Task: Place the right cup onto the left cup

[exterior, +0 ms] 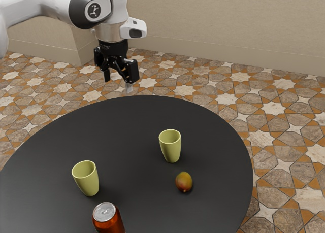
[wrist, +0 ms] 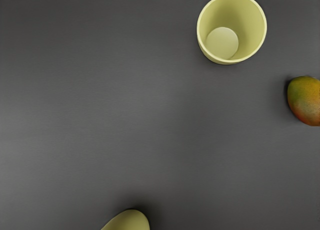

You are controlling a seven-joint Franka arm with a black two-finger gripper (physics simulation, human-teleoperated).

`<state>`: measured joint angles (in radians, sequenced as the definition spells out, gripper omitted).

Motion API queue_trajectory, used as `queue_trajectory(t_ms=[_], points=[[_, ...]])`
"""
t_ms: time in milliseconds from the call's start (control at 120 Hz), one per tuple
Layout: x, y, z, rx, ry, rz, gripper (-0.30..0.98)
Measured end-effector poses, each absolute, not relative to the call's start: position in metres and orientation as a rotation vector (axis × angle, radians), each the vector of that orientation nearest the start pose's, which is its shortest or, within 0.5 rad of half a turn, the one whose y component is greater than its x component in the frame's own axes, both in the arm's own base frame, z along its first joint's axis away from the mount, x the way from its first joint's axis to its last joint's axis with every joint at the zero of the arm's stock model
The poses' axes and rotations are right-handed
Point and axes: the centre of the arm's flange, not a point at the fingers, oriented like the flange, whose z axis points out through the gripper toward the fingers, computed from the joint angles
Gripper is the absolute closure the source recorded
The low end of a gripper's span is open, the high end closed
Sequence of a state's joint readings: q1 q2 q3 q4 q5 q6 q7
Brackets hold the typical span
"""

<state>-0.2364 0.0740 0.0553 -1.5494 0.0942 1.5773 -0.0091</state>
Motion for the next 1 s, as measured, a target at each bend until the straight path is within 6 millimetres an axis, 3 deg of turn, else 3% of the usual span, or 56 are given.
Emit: queue_trajectory(t_ms=[325, 517, 1000], points=[[0.583, -0.104, 0.573, -3.032, 0.283, 0.051, 0.0], [0.59, -0.132, 0.554, -3.04, 0.346, 0.051, 0.0], [0.621, -0.171, 0.47, -3.09, 0.402, 0.122, 0.02]])
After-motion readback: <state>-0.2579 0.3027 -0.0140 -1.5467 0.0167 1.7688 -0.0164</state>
